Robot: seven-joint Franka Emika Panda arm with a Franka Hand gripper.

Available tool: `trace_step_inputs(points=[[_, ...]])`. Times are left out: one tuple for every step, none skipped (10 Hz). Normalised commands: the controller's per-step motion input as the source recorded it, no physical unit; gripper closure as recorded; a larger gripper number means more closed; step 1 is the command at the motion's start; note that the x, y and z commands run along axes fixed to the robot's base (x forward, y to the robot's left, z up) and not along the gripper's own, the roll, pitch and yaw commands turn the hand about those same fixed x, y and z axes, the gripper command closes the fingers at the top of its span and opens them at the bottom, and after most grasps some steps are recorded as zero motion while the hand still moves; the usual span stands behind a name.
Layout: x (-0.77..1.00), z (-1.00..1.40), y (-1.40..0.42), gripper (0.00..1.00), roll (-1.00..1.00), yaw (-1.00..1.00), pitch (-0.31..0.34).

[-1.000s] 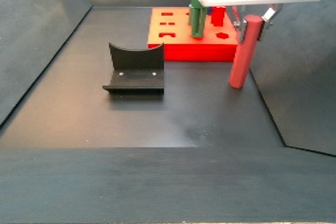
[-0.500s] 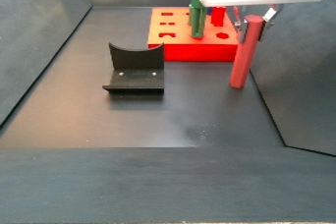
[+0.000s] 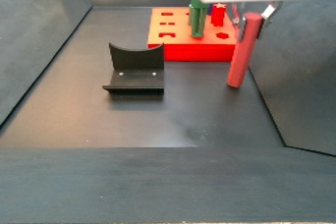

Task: Pick up the hexagon object. Move up. Move to above the board. Insert the hexagon object.
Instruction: Move up, then move to above the board.

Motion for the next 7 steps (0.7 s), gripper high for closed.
trace_step_inputs(points=[[-0.10,0.70,0.00,1.00,0.00,-0.04,0.051],[-0.07,0.54,0.01,1.00,0.02,-0.04,0.041],[-0.04,0.35,0.02,1.00,0.05,-0.03,0.044],[-0.03,0.24,0.02,1.00,0.06,-0.03,0.051],[-0.34,1.00,-0.11,1.00,-0.03,-0.39,0.054],[-0.34,1.00,-0.11,1.00,-0.03,-0.37,0.052],[-0.30,1.00,-0.09,1.00,-0.01,-0.25,-0.001]])
